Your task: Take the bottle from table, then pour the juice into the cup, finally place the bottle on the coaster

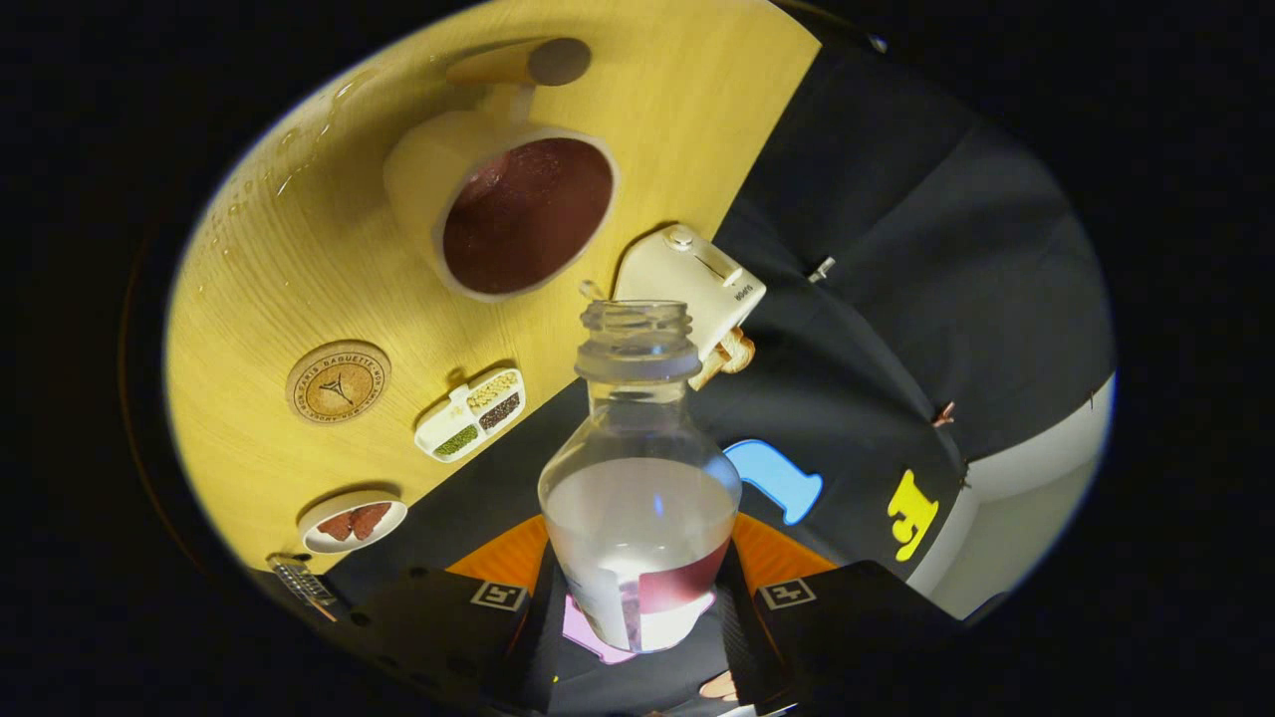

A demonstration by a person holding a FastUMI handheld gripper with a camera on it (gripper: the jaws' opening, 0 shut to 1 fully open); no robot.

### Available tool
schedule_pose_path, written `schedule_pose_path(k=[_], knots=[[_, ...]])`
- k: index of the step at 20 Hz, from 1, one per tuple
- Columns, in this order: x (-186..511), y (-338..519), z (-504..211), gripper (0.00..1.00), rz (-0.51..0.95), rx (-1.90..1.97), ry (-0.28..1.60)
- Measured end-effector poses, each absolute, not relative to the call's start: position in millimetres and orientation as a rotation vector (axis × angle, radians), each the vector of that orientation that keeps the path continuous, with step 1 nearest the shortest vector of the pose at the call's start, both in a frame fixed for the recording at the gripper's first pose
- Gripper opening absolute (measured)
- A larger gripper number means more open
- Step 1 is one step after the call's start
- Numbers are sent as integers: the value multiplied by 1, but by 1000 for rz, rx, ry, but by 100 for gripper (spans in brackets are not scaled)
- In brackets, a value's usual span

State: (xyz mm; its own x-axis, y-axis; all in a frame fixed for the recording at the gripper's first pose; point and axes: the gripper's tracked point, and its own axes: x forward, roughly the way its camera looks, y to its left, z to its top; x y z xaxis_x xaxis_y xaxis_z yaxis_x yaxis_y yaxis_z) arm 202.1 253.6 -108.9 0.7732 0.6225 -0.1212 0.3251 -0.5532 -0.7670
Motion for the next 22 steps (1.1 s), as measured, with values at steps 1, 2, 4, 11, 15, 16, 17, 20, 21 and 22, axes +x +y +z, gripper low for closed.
schedule_pose_path(k=[1,2,4,11,15,16,17,20,21,22], knots=[[202,250,-106,69,484,-2159,-684],[201,248,-104,69,477,-2128,-668],[201,244,-100,69,466,-2068,-633],[216,184,-77,69,363,-1589,-373],[229,142,-71,69,290,-1207,-165],[237,131,-74,69,272,-1121,-116],[243,121,-77,69,256,-1032,-71],[261,95,-80,69,191,-825,-3],[264,91,-78,69,184,-762,-6],[266,92,-80,69,195,-683,4]])
